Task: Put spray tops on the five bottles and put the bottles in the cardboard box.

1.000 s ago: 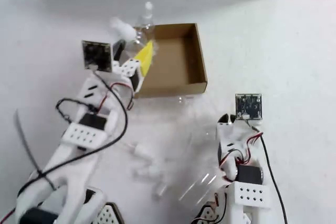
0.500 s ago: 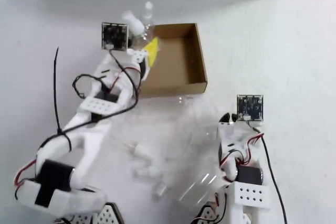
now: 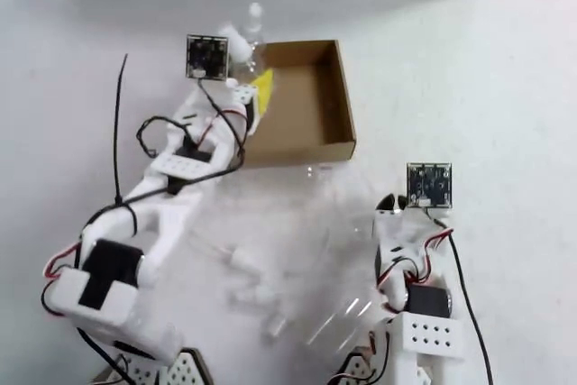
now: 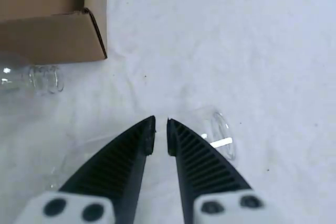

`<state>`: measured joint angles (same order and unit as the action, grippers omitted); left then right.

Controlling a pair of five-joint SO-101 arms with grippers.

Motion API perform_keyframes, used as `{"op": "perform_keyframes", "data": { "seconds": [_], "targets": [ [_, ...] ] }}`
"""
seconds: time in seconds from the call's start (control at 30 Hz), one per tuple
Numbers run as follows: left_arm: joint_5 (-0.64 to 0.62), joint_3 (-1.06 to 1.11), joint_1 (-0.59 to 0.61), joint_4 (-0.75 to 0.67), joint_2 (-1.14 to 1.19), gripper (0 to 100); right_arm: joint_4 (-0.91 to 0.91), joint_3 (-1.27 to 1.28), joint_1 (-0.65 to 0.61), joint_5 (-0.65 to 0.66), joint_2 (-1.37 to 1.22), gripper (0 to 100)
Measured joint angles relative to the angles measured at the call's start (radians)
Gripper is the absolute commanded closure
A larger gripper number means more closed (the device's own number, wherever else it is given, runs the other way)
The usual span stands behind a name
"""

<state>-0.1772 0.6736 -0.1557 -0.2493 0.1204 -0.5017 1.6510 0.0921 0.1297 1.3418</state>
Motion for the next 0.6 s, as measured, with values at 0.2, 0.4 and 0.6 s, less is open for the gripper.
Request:
{"op": "perform_keyframes", "data": {
  "seconds": [0.2,0.4,0.6],
  "targets": [
    [0.000,-0.008,0.000,-0.035,0.055,98,0.000,0.000,0.000,0.000,0.000,97.8],
    [0.000,-0.008,0.017,-0.109,0.120,98,0.000,0.011,0.000,0.000,0.002,97.8],
    [0.000,-0.012,0.021,-0.112,0.132,98,0.000,0.011,0.000,0.000,0.002,97.8]
  ]
}}
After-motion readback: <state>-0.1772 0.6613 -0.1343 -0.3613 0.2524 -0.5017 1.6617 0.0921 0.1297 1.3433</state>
